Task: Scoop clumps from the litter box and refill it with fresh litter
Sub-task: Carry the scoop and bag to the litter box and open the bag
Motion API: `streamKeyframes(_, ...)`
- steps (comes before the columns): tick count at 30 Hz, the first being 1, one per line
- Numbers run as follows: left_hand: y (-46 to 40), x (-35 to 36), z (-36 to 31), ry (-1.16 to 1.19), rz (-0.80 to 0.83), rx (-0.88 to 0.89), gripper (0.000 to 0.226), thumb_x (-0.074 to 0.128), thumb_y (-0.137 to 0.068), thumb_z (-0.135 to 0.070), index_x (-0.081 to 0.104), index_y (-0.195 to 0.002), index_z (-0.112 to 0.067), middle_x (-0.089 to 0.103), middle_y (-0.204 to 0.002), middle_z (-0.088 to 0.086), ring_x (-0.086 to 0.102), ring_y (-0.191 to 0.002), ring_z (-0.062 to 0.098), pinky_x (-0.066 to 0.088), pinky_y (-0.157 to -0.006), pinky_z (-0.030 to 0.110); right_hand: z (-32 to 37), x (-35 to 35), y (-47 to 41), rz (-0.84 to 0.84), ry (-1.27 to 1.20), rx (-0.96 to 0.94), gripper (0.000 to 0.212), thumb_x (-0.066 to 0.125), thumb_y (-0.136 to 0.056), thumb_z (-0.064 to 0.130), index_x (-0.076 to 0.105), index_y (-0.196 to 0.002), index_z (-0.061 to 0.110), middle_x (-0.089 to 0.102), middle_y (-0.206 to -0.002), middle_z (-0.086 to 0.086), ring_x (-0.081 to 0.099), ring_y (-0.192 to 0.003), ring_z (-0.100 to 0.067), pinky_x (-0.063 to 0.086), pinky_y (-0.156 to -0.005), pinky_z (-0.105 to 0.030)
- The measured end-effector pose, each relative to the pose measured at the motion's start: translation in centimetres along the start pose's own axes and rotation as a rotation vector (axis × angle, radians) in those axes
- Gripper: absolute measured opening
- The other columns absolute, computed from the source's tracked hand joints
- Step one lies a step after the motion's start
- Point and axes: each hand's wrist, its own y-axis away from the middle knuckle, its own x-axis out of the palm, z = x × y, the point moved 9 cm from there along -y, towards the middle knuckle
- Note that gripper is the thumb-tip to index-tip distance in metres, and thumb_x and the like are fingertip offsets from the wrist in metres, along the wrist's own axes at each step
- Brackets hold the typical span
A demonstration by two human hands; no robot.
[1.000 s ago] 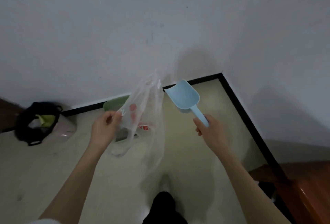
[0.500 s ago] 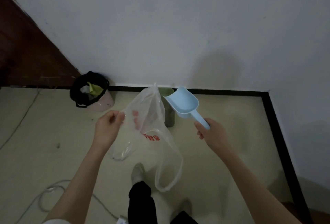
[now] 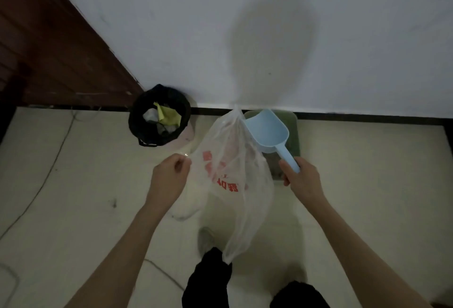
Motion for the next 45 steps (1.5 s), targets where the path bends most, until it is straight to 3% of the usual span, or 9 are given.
streamKeyframes(7,-5.7,10.8,14.7,0.113,0.011,-0.238,0.017,0.052,-0.093,-0.019,0.063,-0.086,-0.008,0.065,-0.075,0.008,0.061,-0.074,0.024,0.045,-0.072,0.030,-6.8,13.4,-10.6,0.079,0.061,0.009,0.020,0.047,-0.096,0.030,0.050,-0.095,0.010,0.054,-0.073,-0.002,0.050,-0.056,-0.011,0.037,-0.048,-0.017)
streamKeyframes(11,-8.3,15.9,23.6,0.288,-0.169,-0.423,0.014,0.052,-0.091,-0.014,0.060,-0.081,-0.017,0.061,-0.069,0.001,0.056,-0.059,0.015,0.048,-0.070,0.034,-12.4,21.3,-16.9,0.156,0.154,-0.038,0.030,0.043,-0.097,0.035,0.051,-0.099,0.006,0.058,-0.080,-0.008,0.054,-0.063,-0.018,0.041,-0.053,-0.025)
streamKeyframes(16,-13.0,20.0,31.3,0.276,-0.378,-0.370,0.010,0.051,-0.089,-0.019,0.059,-0.084,-0.020,0.062,-0.079,0.008,0.057,-0.076,0.027,0.047,-0.078,0.038,-18.6,29.8,-24.4,0.193,0.160,-0.097,0.028,0.041,-0.098,0.034,0.047,-0.090,0.008,0.059,-0.082,-0.011,0.056,-0.065,-0.022,0.048,-0.060,-0.034)
streamKeyframes(21,-17.1,29.1,37.5,0.415,-0.351,-0.386,0.013,0.050,-0.091,-0.014,0.062,-0.093,-0.009,0.059,-0.071,0.002,0.054,-0.056,0.011,0.043,-0.066,0.030,-22.8,37.3,-31.6,0.209,0.157,-0.137,0.030,0.035,-0.100,0.034,0.045,-0.094,0.006,0.055,-0.087,-0.012,0.055,-0.074,-0.025,0.042,-0.062,-0.033)
streamKeyframes(30,-19.0,34.5,43.7,0.539,-0.415,-0.534,0.027,0.042,-0.089,0.001,0.045,-0.114,-0.010,0.056,-0.091,0.009,0.050,-0.062,0.016,0.038,-0.057,0.024,-29.6,43.1,-35.5,0.156,0.185,-0.034,0.038,0.030,-0.102,0.030,0.040,-0.117,-0.003,0.047,-0.091,-0.012,0.049,-0.079,-0.026,0.037,-0.065,-0.034)
streamKeyframes(34,-19.2,34.5,41.0,0.336,-0.373,-0.356,0.040,0.051,-0.093,-0.022,0.035,-0.129,-0.017,0.049,-0.104,0.008,0.052,-0.086,0.025,0.042,-0.077,0.036,-30.5,43.3,-36.3,0.191,0.161,0.010,0.037,0.031,-0.101,0.031,0.037,-0.120,0.000,0.047,-0.087,-0.009,0.049,-0.081,-0.026,0.039,-0.068,-0.036)
streamKeyframes(38,-20.0,34.5,38.2,-0.275,-0.249,-0.151,0.085,0.074,-0.068,-0.053,0.031,-0.136,-0.028,0.039,-0.118,0.017,0.048,-0.099,0.031,0.044,-0.085,0.044,-30.3,44.3,-38.3,0.266,0.079,0.109,0.038,0.035,-0.100,0.027,0.038,-0.128,0.001,0.046,-0.099,-0.010,0.048,-0.087,-0.024,0.037,-0.071,-0.032)
streamKeyframes(42,-19.9,35.7,38.3,-0.606,-0.152,-0.139,0.087,0.076,-0.070,-0.028,0.026,-0.140,-0.027,0.036,-0.120,0.018,0.043,-0.104,0.034,0.037,-0.086,0.043,-30.4,44.9,-38.8,0.298,0.012,0.153,0.040,0.040,-0.096,0.022,0.037,-0.132,0.002,0.045,-0.101,-0.009,0.048,-0.082,-0.021,0.040,-0.063,-0.032)
streamKeyframes(45,-20.1,34.8,38.0,-0.622,-0.225,-0.099,0.076,0.065,-0.071,-0.002,0.033,-0.138,-0.018,0.039,-0.113,0.019,0.043,-0.095,0.035,0.037,-0.078,0.041,-30.8,44.6,-37.6,0.287,0.093,0.167,0.045,0.046,-0.093,0.023,0.037,-0.132,0.002,0.045,-0.110,-0.013,0.050,-0.095,-0.027,0.043,-0.078,-0.036)
